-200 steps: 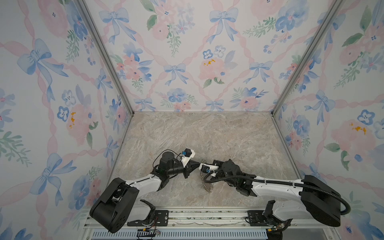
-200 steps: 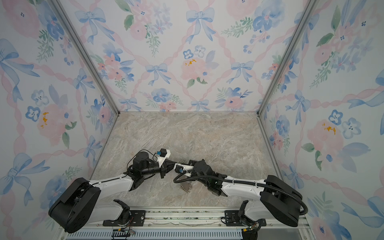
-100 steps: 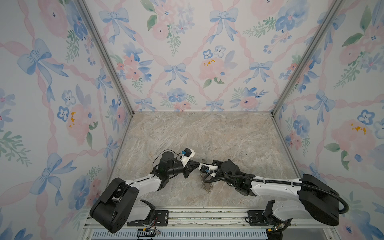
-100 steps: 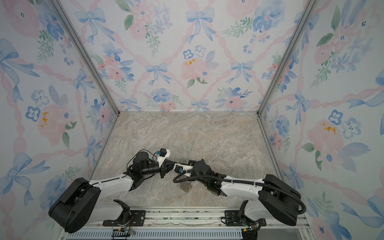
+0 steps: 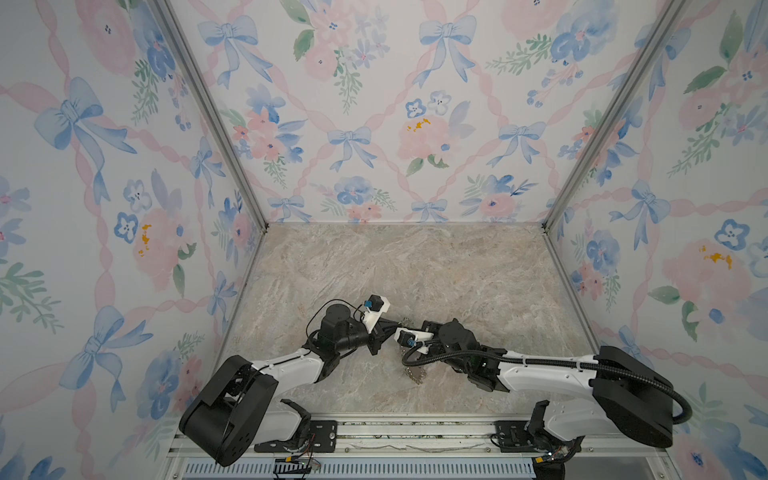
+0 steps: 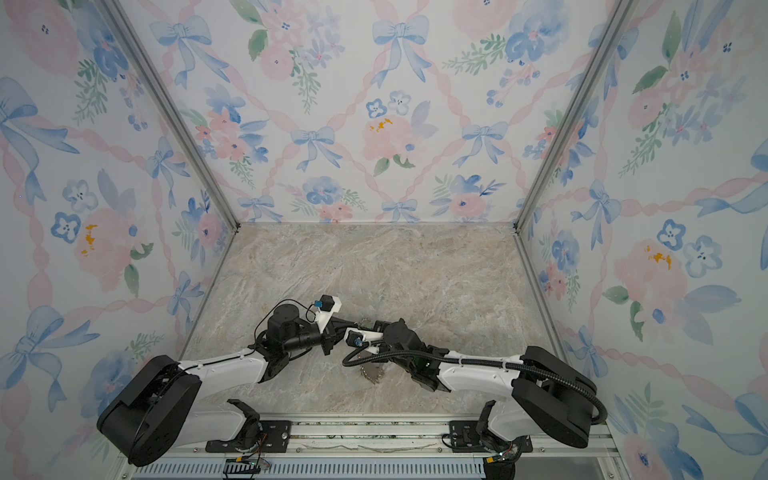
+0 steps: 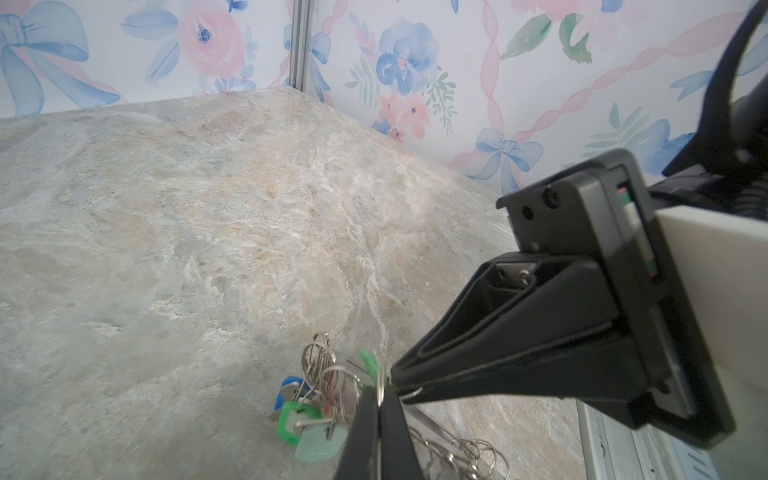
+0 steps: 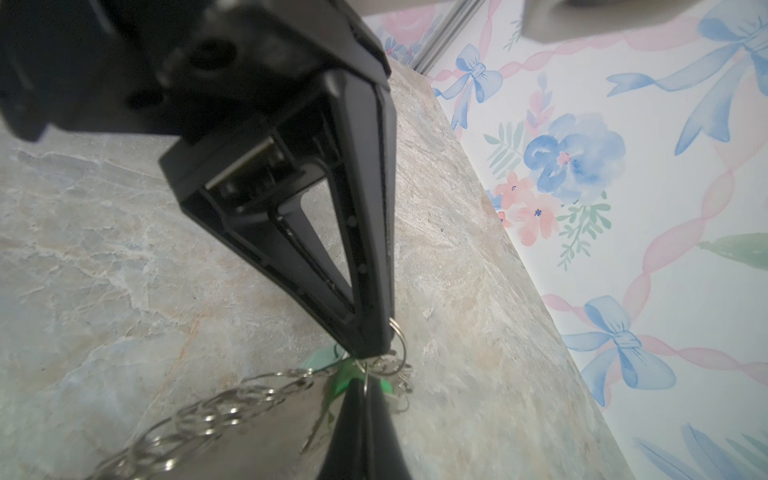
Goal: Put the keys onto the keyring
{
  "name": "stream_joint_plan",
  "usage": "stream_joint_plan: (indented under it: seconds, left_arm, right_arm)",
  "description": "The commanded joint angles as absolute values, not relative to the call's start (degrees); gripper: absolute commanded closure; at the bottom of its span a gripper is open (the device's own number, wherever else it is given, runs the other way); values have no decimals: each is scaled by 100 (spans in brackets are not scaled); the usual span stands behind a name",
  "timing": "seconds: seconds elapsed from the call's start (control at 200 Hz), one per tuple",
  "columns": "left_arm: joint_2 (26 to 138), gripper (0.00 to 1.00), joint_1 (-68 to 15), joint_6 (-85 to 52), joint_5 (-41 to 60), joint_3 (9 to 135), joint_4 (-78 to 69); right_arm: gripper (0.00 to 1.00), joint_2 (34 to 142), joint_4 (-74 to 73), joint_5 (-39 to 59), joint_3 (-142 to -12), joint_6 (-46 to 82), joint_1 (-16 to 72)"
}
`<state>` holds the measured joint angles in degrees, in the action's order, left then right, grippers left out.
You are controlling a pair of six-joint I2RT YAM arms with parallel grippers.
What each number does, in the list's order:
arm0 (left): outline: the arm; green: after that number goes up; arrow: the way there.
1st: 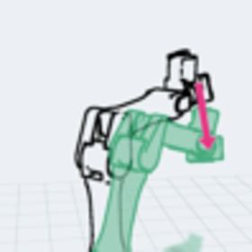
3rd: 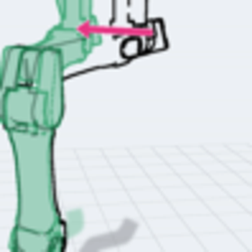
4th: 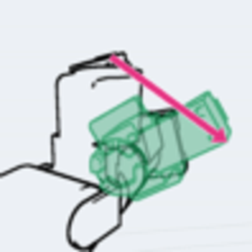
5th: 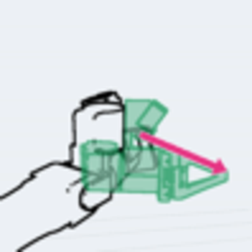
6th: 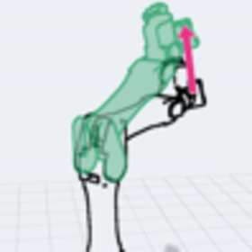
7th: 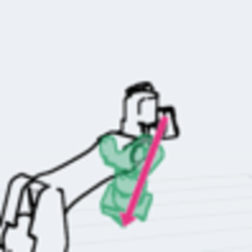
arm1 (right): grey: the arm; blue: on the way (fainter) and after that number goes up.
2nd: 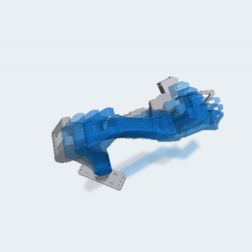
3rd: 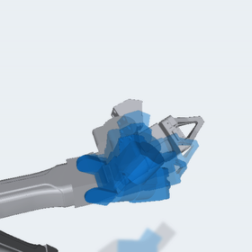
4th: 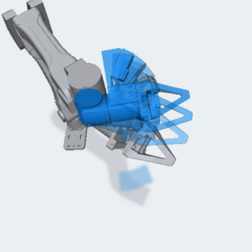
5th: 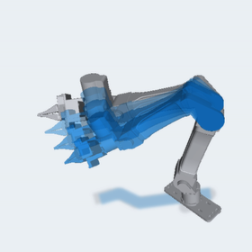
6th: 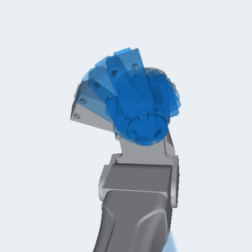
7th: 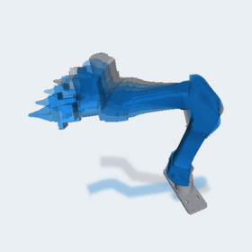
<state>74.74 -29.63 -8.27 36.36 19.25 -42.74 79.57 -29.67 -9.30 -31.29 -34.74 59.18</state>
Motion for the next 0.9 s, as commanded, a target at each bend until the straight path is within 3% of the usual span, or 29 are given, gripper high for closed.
stream_joint_plan:
  seconds: [0.0,0.635,0.895]
  left_arm:
    - [7477,100,-2960,-1097,3290,1945,-4854]
    - [7224,100,-3132,-1418,2641,1618,-5472]
    - [7396,100,-3266,-1447,2583,1465,-5983]
  right_arm:
    - [100,8080,-3009,-974,-3264,-3482,6039]
    - [100,7874,-2748,-449,-3306,-3165,5950]
    - [88,7824,-2619,-308,-3332,-3108,5942]
